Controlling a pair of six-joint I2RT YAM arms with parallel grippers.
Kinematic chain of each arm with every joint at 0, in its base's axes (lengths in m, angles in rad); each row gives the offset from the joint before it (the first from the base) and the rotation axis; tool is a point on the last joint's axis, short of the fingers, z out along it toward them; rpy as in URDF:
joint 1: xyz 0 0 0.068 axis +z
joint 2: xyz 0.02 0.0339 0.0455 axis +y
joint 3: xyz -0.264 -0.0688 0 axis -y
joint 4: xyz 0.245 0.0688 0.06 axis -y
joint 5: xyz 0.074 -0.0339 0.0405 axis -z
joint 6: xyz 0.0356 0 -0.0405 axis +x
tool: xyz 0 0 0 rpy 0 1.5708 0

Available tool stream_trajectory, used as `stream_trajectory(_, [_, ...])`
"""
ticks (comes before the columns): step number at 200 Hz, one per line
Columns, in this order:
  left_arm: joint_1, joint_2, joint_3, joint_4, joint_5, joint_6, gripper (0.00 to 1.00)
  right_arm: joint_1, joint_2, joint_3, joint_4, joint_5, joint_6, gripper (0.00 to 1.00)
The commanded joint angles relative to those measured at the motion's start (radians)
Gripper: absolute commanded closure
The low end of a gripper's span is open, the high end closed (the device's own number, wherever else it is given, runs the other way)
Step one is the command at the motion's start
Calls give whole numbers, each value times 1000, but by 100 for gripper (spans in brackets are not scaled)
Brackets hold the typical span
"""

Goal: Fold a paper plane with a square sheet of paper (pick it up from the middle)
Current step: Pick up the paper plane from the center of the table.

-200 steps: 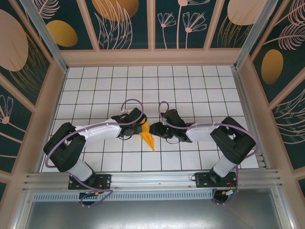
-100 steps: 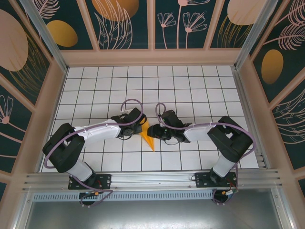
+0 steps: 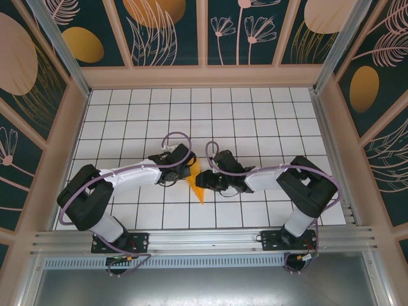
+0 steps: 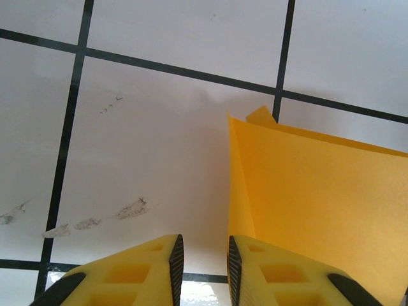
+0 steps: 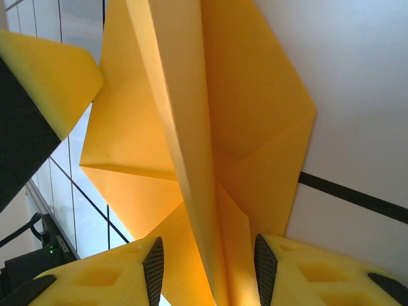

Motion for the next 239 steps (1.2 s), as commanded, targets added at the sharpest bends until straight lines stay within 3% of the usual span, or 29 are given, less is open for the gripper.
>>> stream_trajectory(1, [-4,-13,-19,13,-6,12,71,14,-3,30,-17,-3,-30,53])
stream_trajectory(29, [-5,-15,-22,14,-9,13,71,17,-18,33,-10,-3,-30,44])
stream_trajectory(96, [-4,-12,-24,29,0,12,71,44,-15,45,-68,33,-61,40])
stream_trajectory(116, [-4,-4,-19,26,2,15,71,58,-7,74,-135,103,-72,40])
stream_trajectory(192, [-4,-1,-19,27,2,18,71,70,52,136,-202,179,-92,59])
stream_trajectory(239, [-4,-3,-20,25,1,18,71,79,77,158,-223,191,-103,65])
